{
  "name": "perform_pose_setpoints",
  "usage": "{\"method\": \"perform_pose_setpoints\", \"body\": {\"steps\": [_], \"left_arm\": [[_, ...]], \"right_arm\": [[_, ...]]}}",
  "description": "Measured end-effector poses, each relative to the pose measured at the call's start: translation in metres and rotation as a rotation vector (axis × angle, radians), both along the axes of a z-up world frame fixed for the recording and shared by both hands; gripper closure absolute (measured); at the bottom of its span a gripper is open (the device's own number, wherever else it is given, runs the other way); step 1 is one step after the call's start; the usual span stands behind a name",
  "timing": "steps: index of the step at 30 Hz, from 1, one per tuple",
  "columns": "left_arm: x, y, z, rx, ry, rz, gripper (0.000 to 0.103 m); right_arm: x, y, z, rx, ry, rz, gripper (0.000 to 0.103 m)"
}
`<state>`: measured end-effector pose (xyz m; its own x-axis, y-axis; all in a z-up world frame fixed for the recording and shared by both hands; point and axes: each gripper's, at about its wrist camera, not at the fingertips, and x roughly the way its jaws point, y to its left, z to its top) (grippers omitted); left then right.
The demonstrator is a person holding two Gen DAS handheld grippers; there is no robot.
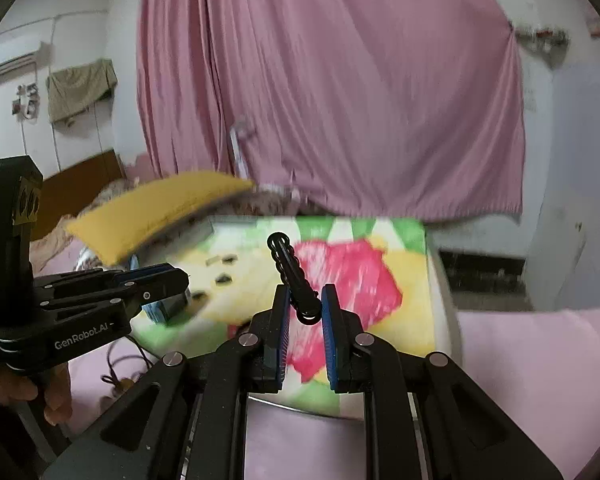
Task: Organize jewelry
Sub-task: 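Carry the earring with the left tool while the right tool carries the strap over the tray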
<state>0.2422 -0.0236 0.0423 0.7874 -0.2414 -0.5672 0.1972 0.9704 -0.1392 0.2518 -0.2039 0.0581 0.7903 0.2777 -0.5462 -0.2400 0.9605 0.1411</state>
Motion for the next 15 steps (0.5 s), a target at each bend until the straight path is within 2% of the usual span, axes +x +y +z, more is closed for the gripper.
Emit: {"method": "perform_pose_setpoints", "body": {"steps": [3,5,10,15], "left_arm": [[0.013,-0.003,-0.015,0.034,0.107,-0.009,0.089],[0.02,-0.004,-0.023,0.024,0.167,-0.036,0.089],[0.026,-0.01,-0.033,0.038,0.222,-0.063,0.089],[0.033,-0.013,-0.037,0.054,0.265,-0.058,0.089]], "right_arm": [[0.016,-0.005,-0.019,0.022,0.105,0.019,0.089],[0.021,-0.004,-0.027,0.025,0.145,0.03,0.089],[0.035,0.0,-0.044,-0.004,0.233,0.044,0.089],[0.037,0.003,-0.049,-0.037,0.283,0.05,0.089]]}}
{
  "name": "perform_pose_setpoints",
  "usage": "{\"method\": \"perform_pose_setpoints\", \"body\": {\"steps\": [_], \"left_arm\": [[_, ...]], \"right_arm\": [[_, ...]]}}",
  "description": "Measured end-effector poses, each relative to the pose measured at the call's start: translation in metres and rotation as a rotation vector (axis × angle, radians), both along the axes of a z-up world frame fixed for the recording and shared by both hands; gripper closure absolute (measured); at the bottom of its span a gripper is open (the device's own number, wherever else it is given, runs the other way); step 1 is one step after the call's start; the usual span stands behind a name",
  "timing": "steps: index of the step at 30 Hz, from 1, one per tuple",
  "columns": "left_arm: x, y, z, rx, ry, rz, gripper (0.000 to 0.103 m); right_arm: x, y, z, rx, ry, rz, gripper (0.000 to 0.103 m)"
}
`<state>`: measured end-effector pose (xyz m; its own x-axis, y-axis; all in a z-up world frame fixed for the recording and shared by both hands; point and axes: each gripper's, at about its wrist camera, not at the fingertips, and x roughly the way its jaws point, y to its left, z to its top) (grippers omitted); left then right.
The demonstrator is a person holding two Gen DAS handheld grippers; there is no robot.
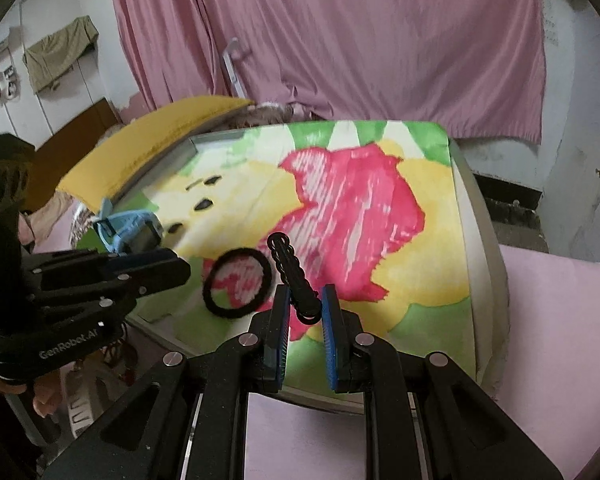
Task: Organize jewelry
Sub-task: 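Carry the earring with the left tool while the right tool carries the strap over the tray, then open both tools to drop the earring and strap into the tray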
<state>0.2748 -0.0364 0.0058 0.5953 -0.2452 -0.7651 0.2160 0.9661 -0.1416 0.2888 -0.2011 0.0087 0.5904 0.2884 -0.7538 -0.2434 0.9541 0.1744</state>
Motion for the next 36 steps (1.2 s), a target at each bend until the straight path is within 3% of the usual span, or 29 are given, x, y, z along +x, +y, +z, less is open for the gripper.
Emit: {"method": "perform_pose_setpoints", "body": {"steps": [15,24,27,31,33,36], "left_arm": [[0.007,-0.002,-0.006,0.002,0.046,-0.006,0.088],[0.004,0.0,0.0,-0.008,0.029,0.01,0.088],[-0.001,0.003,0.004,-0.015,0.008,0.021,0.082],[-0.01,0.009,0.013,-0.035,-0.035,0.047,0.07],[-0.016,0.012,0.019,-0.043,-0.065,0.063,0.068],[-0.027,0.018,0.027,-0.064,-0.12,0.094,0.051]], "right_arm": [[0.002,0.0,-0.005,0.001,0.04,0.013,0.089],[-0.004,-0.006,-0.001,0.033,0.016,-0.006,0.088],[-0.012,-0.01,0.004,0.045,-0.02,-0.022,0.087],[-0.025,-0.017,0.014,0.059,-0.09,-0.059,0.068],[-0.033,-0.02,0.02,0.061,-0.135,-0.074,0.065],[-0.046,-0.023,0.028,0.068,-0.203,-0.1,0.054]]}}
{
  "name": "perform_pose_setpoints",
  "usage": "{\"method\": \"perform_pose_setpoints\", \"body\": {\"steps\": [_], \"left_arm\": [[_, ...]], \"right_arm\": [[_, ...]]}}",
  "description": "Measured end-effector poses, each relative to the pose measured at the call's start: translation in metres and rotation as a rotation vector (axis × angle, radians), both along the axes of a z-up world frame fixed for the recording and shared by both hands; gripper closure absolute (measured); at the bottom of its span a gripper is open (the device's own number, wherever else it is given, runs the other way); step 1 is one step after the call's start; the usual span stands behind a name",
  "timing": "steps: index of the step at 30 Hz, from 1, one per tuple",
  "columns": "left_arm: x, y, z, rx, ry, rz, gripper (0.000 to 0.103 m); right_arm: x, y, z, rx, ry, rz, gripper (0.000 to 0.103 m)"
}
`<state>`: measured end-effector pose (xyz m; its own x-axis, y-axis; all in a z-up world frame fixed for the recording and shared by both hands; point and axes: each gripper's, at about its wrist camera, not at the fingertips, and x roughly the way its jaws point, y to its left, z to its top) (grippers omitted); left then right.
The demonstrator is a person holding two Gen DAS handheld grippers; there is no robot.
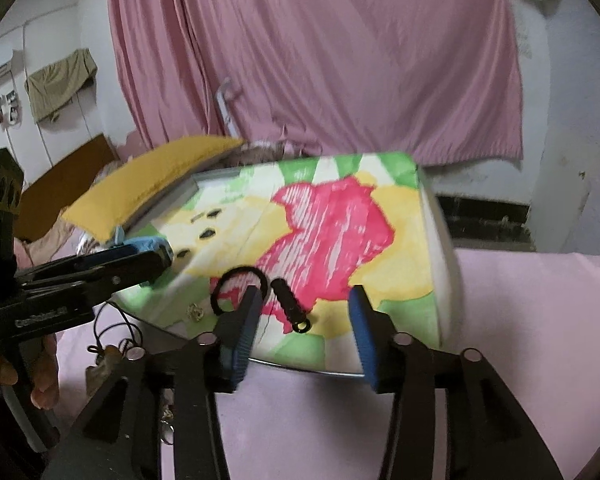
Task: Organize jewelry
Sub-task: 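Open both tools to drop the earring and strap into the tray, then move both tools back toward the charger and clip on the bedspread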
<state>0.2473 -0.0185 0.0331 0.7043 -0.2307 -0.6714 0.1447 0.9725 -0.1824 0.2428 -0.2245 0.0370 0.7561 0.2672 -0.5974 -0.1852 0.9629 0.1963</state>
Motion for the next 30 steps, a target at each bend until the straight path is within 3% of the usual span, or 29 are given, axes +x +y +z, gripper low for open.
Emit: {"method": "perform_pose_setpoints", "body": {"steps": [2,4,8,14,21,30], "left_arm": [[-0.009,0.004,0.005,-0.015,-0.042,0.023,0.036],[-0.021,0.007,0.011,-0.016,-0.089,0.047,0.034],[-0.04,0.012,0.017,-0.001,-0.158,0.088,0.019],[-0.074,0.02,0.021,-0.014,-0.261,0.134,0.005],[-0.108,0.025,0.019,-0.013,-0.326,0.154,0.001],[-0.132,0.024,0.011,0.036,-0.308,0.124,0.001]], "right_arm": [[-0.006,-0.002,0.004,0.002,-0.037,-0.019,0.041],[-0.014,-0.004,0.009,0.004,-0.076,-0.034,0.033],[-0.032,-0.004,0.016,-0.006,-0.16,-0.044,0.016],[-0.057,-0.003,0.024,-0.021,-0.252,-0.044,0.004],[-0.082,0.0,0.029,-0.057,-0.319,-0.026,0.003],[-0.106,0.003,0.03,-0.142,-0.338,0.024,0.003]]}}
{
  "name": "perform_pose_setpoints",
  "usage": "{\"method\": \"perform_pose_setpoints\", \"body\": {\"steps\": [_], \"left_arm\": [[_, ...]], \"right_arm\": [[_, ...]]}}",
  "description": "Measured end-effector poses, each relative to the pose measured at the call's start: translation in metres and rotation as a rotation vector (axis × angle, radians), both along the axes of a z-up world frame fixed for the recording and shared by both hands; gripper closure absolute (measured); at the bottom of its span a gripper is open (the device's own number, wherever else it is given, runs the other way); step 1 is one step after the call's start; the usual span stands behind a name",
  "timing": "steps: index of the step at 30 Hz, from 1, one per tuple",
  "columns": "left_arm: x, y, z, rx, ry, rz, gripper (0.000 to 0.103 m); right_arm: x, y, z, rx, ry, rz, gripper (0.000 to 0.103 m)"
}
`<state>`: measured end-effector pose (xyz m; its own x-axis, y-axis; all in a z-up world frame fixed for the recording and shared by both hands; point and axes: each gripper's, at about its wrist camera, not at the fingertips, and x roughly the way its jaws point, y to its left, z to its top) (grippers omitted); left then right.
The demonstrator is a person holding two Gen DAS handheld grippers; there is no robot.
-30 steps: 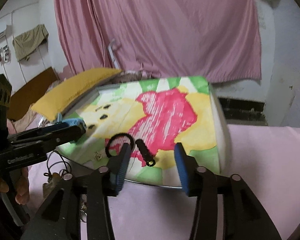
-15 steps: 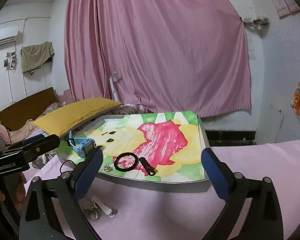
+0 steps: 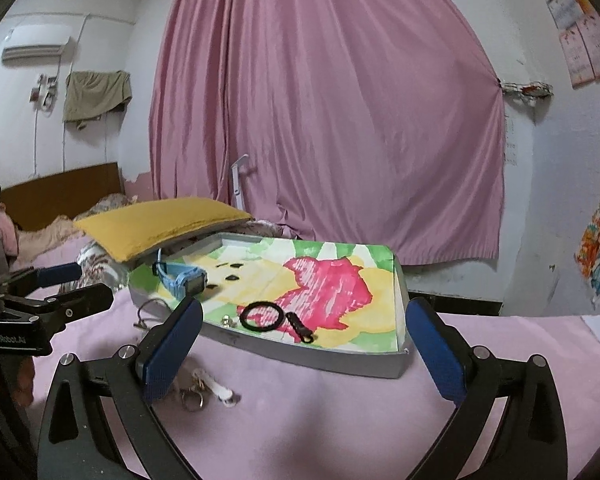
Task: Organize jewelry
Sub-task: 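Move both tools back toward the charger and clip on the bedspread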
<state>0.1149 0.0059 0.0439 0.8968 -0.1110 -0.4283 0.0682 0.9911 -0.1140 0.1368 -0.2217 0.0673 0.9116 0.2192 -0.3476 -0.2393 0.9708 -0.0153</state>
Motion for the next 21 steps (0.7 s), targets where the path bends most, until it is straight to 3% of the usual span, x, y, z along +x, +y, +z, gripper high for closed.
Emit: {"method": "perform_pose_setpoints", "body": {"steps": [13,15,17,21], "left_arm": [[-0.002,-0.011,-0.021,0.012,0.178,-0.109,0.001],[-0.001,-0.013,-0.024,0.004,0.199,-0.124,0.001],[0.001,-0.015,-0.027,-0.011,0.217,-0.147,0.004],[0.005,-0.019,-0.031,-0.037,0.25,-0.184,0.018]], "right_arm": [[0.014,0.006,-0.023,-0.109,0.234,0.116,0.004],[0.019,0.01,-0.03,-0.12,0.281,0.151,0.012],[0.022,0.012,-0.035,-0.131,0.315,0.173,0.029],[0.03,0.014,-0.046,-0.126,0.391,0.218,0.041]]}}
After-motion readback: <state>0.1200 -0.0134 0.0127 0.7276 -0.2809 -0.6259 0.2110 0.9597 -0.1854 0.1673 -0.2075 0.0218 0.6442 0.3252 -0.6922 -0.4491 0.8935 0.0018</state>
